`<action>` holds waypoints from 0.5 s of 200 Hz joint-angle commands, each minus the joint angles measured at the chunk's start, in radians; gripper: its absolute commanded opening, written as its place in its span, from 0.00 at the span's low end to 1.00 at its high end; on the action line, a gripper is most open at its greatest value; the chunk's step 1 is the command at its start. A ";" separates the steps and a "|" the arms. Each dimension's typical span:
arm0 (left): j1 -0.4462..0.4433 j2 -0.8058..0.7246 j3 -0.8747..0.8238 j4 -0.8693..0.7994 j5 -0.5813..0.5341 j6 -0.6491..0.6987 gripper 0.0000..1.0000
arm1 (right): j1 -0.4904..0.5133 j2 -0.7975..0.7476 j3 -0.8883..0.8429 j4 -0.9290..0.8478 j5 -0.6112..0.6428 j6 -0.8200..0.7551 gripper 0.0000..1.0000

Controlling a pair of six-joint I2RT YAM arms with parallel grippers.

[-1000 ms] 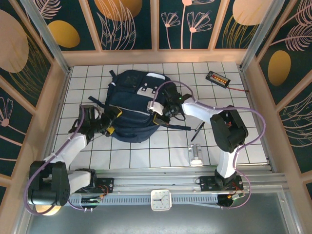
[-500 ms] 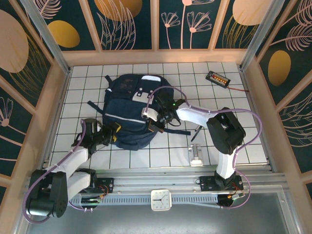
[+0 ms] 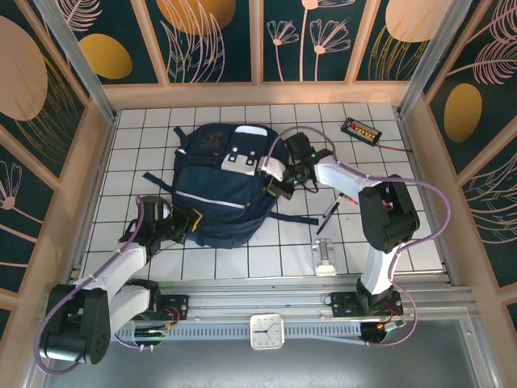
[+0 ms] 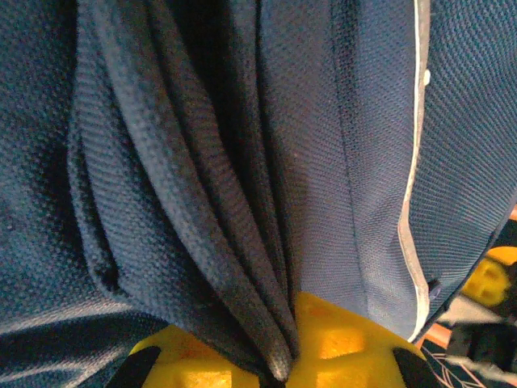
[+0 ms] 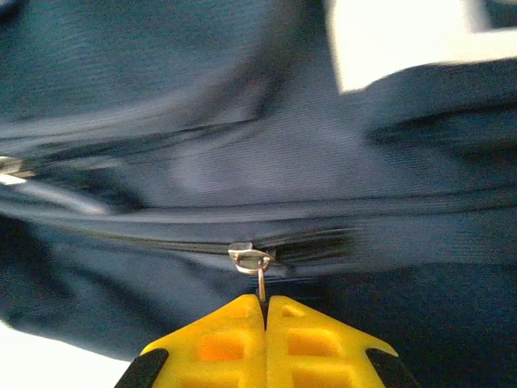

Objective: Pack books, pencil case, and school supplies into a backpack

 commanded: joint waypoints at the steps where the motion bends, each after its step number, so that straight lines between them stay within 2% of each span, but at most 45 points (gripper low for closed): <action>1: -0.002 0.002 -0.038 -0.136 0.039 0.039 0.00 | -0.060 0.078 0.108 0.069 0.129 -0.058 0.00; 42: 0.004 0.022 0.000 -0.182 0.025 0.074 0.00 | -0.081 0.211 0.281 0.084 0.135 -0.085 0.00; 75: 0.007 0.040 0.014 -0.167 0.024 0.079 0.00 | -0.095 0.222 0.290 0.123 0.125 -0.051 0.00; 92: 0.007 0.048 0.041 -0.171 0.022 0.097 0.01 | -0.097 0.194 0.263 0.124 0.107 -0.028 0.33; 100: 0.007 0.052 0.073 -0.204 0.012 0.126 0.19 | -0.099 0.167 0.239 0.130 0.104 -0.014 0.54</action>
